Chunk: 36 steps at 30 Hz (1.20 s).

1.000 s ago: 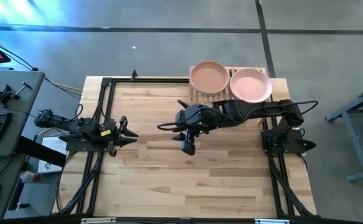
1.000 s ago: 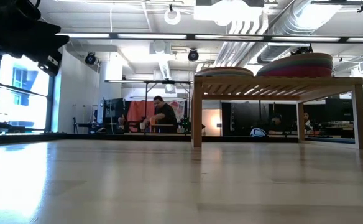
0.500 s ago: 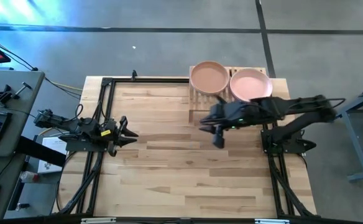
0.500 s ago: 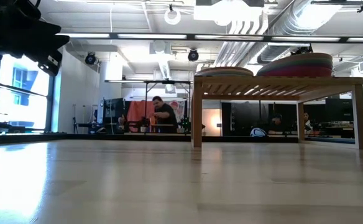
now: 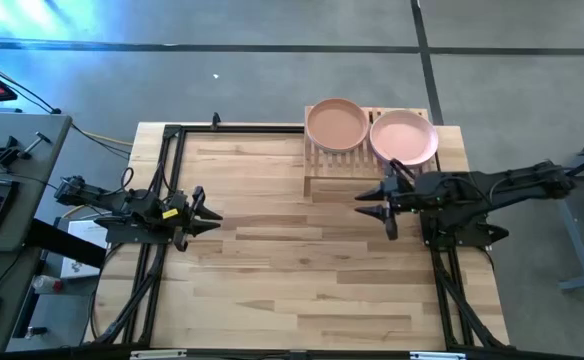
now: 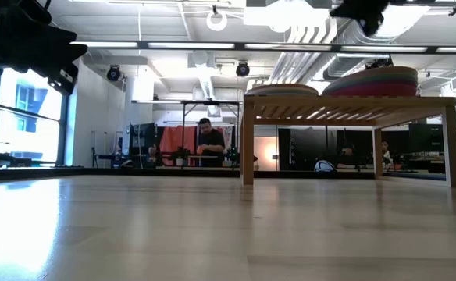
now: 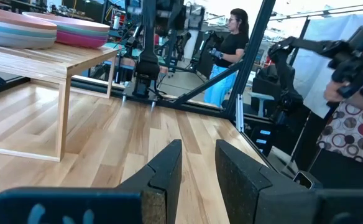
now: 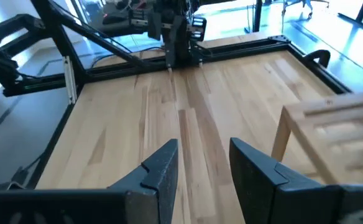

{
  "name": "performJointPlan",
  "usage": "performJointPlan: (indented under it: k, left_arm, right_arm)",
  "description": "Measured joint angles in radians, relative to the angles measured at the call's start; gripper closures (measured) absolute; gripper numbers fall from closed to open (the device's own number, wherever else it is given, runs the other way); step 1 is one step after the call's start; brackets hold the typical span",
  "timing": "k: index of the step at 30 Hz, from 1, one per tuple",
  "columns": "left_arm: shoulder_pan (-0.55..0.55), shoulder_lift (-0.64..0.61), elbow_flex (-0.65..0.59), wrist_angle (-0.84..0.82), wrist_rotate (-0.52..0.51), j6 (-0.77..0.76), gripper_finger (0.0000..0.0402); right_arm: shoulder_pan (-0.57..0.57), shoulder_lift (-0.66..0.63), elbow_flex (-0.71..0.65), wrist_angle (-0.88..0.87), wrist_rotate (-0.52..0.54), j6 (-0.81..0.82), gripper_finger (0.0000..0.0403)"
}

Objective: Place and stack plates onto a shelf
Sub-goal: Return to Home Position

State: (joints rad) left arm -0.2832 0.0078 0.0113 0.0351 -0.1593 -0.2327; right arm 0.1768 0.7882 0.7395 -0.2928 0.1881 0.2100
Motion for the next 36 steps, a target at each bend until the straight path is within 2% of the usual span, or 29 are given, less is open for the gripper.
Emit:
performJointPlan:
  k: [6,13,28,32,36]
  left_arm:
    - [0.0,0.0,0.0,0.0,0.0,0.0,0.0316]
    - [0.0,0.0,0.0,0.0,0.0,0.001,0.0316]
    - [0.0,0.0,0.0,0.0,0.0,0.0,0.0316]
    - [0.0,0.0,0.0,0.0,0.0,0.0,0.0316]
    - [0.0,0.0,0.0,0.0,-0.001,0.0,0.0316]
  right_arm:
    - [0.0,-0.184,-0.25,0.128,-0.001,0.048,0.0279]
    - [0.0,-0.392,-0.448,0.239,-0.004,0.077,0.0279]
    - [0.0,-0.726,-0.618,0.258,-0.031,0.008,0.0279]
    - [0.0,-0.787,-0.655,0.259,-0.04,-0.008,0.0279]
    - [0.0,-0.781,-0.676,0.258,-0.052,0.01,0.0279]
